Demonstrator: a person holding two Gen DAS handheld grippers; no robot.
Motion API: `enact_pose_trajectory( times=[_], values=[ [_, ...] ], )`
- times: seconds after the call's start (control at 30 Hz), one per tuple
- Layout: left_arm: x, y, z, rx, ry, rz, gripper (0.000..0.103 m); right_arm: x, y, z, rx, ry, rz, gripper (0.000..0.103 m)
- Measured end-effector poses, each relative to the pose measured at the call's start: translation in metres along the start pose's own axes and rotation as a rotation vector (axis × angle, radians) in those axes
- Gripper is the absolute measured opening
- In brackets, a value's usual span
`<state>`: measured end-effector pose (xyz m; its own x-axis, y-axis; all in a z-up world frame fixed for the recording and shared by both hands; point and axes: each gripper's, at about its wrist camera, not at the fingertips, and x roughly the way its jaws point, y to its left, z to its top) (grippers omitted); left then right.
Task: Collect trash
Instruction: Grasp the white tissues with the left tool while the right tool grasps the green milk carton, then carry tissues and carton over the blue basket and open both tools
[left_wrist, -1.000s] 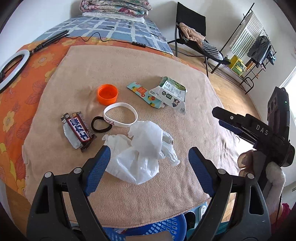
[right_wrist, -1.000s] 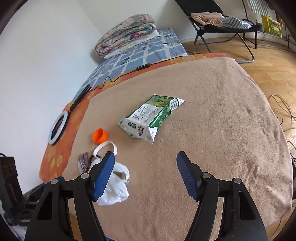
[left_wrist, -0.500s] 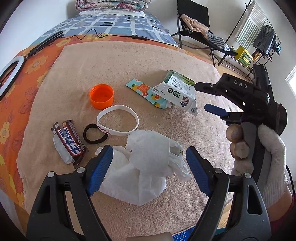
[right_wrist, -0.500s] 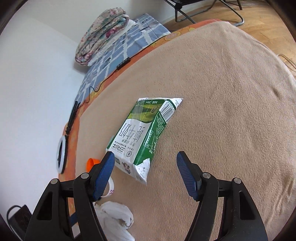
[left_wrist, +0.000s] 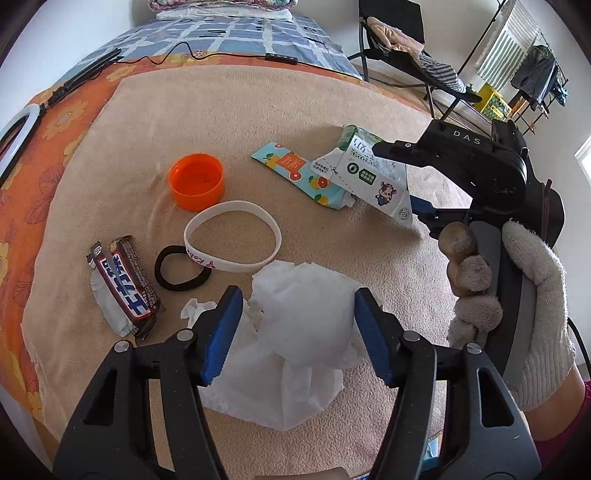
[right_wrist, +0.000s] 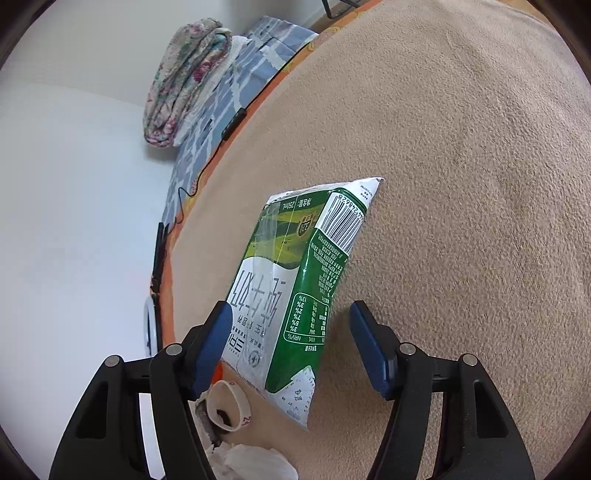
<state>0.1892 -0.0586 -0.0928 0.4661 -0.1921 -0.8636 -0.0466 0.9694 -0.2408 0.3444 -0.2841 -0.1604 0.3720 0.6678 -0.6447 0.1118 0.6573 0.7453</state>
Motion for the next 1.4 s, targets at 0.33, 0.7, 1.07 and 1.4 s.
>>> enact_pose_trajectory(
  times=[0.33,0.7,1.07,1.4],
  values=[
    [-0.008,0.008,0.001,-0.021,-0.022,-0.027,0.045,-0.005,-0.009,0.001,0.027,-0.014,0.052,0.035],
    [-0.041,0.011,-0.001,-0.024,-0.079,-0.072,0.043,-0.039,0.024,-0.005,-0.166,-0.100,-0.011,0.033],
    [-0.091,0.025,-0.013,-0.032,-0.154,-0.093,0.043,-0.093,0.079,-0.032,-0.447,-0.195,-0.085,0.033],
    [-0.128,0.032,-0.046,-0.015,-0.189,-0.103,0.043,-0.121,0.099,-0.108,-0.660,-0.141,-0.105,0.033]
  ],
)
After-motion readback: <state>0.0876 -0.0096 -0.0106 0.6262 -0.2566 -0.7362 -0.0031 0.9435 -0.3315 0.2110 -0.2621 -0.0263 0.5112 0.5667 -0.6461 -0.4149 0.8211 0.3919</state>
